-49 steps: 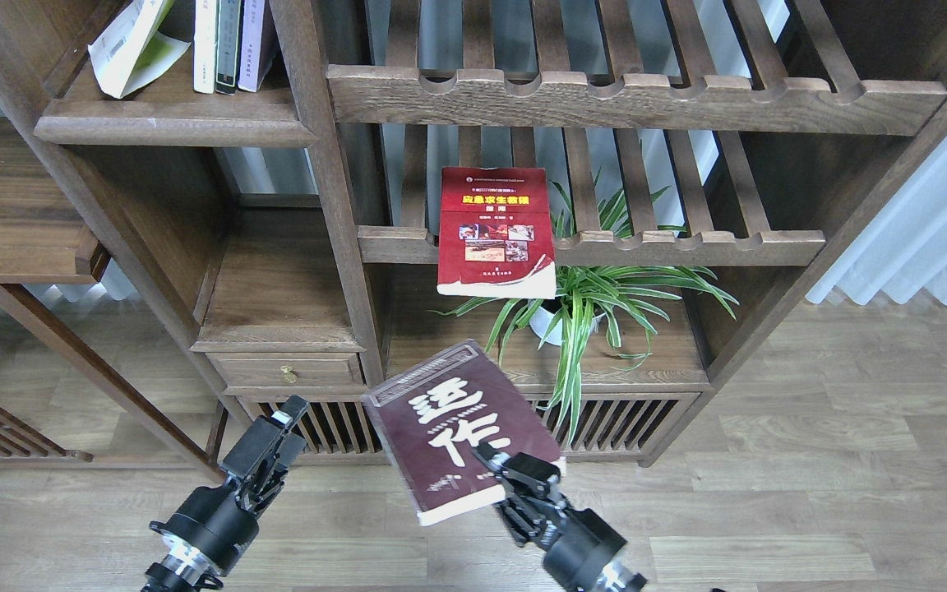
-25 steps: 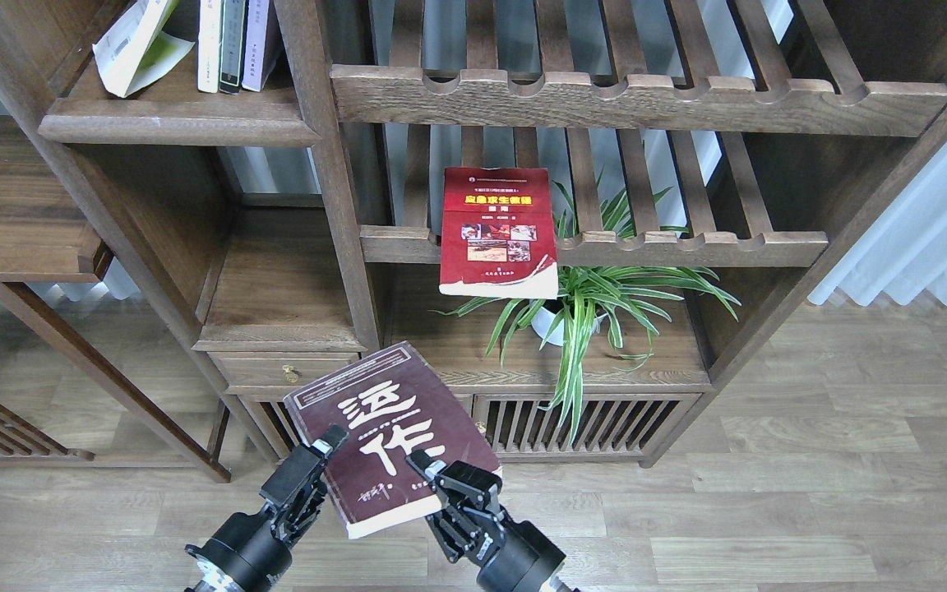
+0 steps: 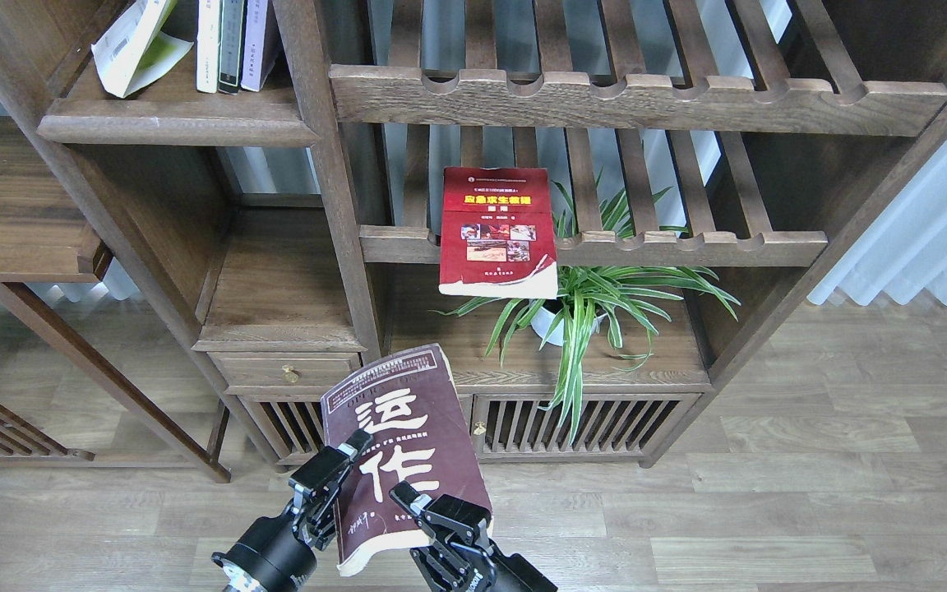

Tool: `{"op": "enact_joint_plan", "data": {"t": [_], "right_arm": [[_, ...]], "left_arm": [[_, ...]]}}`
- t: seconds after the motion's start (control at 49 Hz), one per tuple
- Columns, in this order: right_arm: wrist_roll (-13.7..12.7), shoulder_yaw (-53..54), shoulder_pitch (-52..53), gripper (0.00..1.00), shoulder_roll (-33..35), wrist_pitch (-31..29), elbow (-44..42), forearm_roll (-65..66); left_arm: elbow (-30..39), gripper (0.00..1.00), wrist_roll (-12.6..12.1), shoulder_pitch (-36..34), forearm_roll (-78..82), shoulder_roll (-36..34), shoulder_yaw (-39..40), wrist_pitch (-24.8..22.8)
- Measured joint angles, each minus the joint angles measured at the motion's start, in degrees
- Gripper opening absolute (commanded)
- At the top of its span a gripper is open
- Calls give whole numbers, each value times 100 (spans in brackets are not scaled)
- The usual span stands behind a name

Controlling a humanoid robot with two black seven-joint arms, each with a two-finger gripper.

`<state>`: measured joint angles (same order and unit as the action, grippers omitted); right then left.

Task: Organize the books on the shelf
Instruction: 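Grasp the maroon book with the left gripper beside the right gripper, then lift the maroon book with the left gripper onto the upper shelf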

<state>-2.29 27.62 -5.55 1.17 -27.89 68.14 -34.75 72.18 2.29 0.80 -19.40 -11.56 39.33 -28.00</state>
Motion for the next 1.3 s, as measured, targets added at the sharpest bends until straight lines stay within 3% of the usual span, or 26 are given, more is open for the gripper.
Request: {"op": "enact_joint_plan", "data": {"t": [0.184, 0.306, 0.347, 0.367, 0.449, 0.489, 0.693, 0.918, 1.305], "right_arm": [[10, 284, 224, 8, 15, 0, -437, 8], [26, 334, 382, 15, 16, -9, -645, 1], [27, 351, 425, 25, 14, -9, -710, 0], [27, 356, 437, 36, 14, -9, -729, 0], [48, 381, 497, 92, 22, -17, -802, 17], [48, 386, 506, 98, 49, -17, -817, 94], [73, 377, 441, 99, 478, -16, -812, 325], [98, 580, 470, 99, 779, -11, -866, 335], [97, 620, 460, 99, 575, -11, -1036, 365]], "left_arm": [[38, 2, -36, 5, 2, -213, -28, -2], [54, 2, -45, 8, 9, -304, -20, -3], [54, 2, -47, 8, 9, -321, -19, -3], [55, 2, -48, 7, 9, -327, -18, -3], [40, 1, -46, 2, 8, -358, 60, -3], [29, 1, -41, -1, 5, -373, 109, -3], [116, 1, -87, -37, 38, -487, 321, 1], [691, 1, -91, -268, 111, -1901, 731, 1], [704, 1, 210, -3044, 90, -3382, 842, 1]]}}
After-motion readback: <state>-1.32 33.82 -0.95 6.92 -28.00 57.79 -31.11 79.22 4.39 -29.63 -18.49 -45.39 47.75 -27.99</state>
